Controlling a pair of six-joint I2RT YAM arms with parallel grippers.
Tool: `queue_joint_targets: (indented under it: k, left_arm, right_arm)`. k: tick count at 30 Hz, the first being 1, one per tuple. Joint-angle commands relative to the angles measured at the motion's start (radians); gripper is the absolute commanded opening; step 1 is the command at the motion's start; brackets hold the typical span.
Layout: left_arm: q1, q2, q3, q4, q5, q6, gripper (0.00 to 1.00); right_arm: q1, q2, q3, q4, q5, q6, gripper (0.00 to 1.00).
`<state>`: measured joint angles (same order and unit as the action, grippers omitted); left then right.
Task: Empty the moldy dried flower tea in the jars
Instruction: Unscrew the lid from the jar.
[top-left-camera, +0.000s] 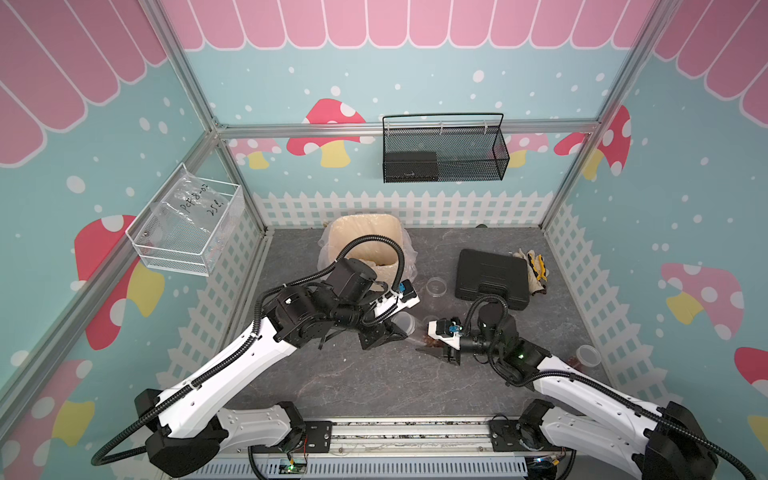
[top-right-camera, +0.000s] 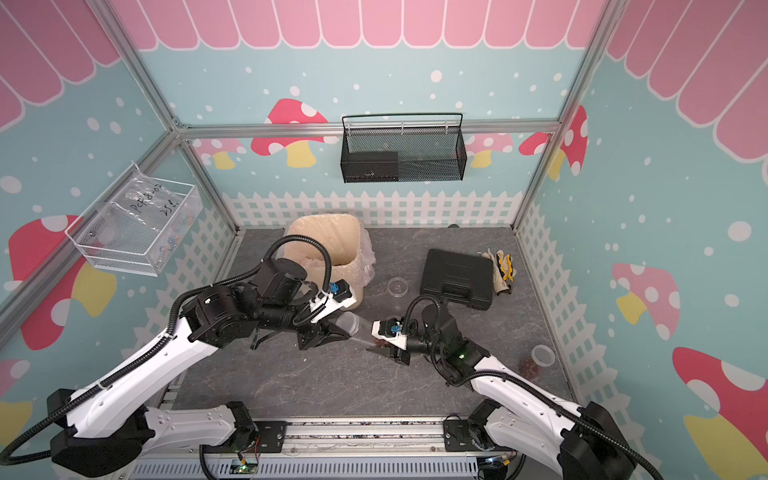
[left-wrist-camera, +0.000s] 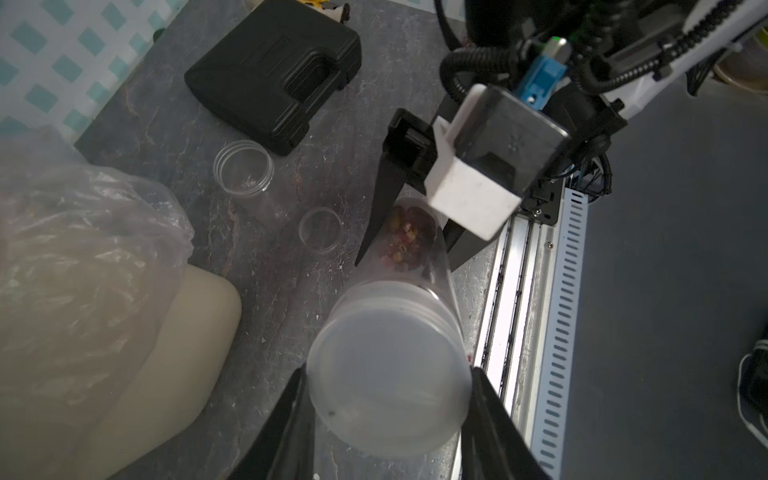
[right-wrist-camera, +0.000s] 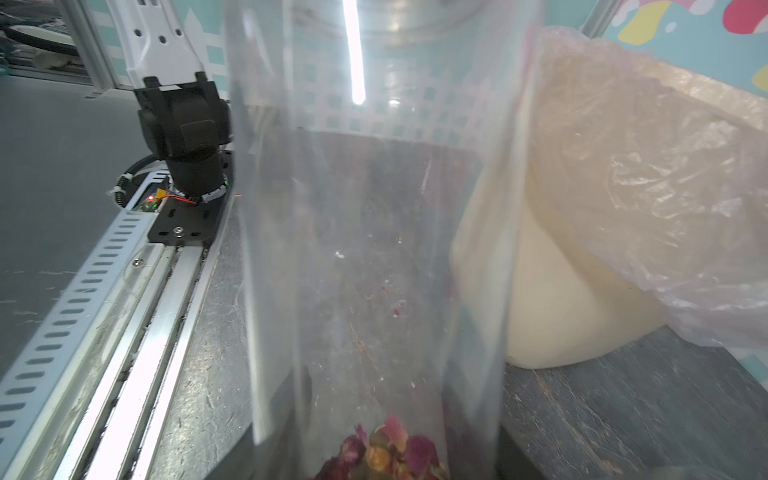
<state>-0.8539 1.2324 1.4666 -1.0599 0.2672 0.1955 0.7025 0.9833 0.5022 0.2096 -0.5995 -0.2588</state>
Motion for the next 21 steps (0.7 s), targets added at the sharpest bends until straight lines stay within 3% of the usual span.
queue_joint_targets:
  k: [1,3,5,8,12,15,19,21]
  left_arm:
    - [-0.006,0.047,0.058,0.028,-0.077,-0.486,0.10]
    - [-0.007,0.064,0.067,0.024,-0.061,-0.665,0.09]
    - [-0.008,0.075,0.061,0.035,-0.021,-0.761,0.14]
    - [-0.011,0.081,0.061,0.038,0.006,-0.780,0.29]
    - [-0.011,0.051,0.007,0.108,-0.002,-0.720,0.65]
    - [-0.011,0.002,-0.026,0.156,-0.018,-0.584,0.88]
    - [-0.011,-0.100,-0.049,0.180,-0.070,-0.258,0.99]
    - [-0.012,-0.172,-0.090,0.205,-0.035,-0.054,1.00]
  right_arm:
    - [0.011,0.002,-0.007,0.047,0.051,-0.018,0.00]
    - [0.011,0.000,-0.006,0.055,0.073,-0.015,0.00]
    - [0.011,0.002,-0.008,0.065,0.086,-0.011,0.00]
    - [0.011,0.002,-0.007,0.072,0.090,-0.005,0.00]
    - [0.011,-0.001,-0.011,0.079,0.084,0.006,0.00]
    - [0.011,-0.011,-0.016,0.076,0.080,0.009,0.00]
    - [0.011,-0.033,-0.031,0.074,0.064,0.007,0.00]
    - [0.011,-0.041,-0.037,0.071,0.033,0.003,0.00]
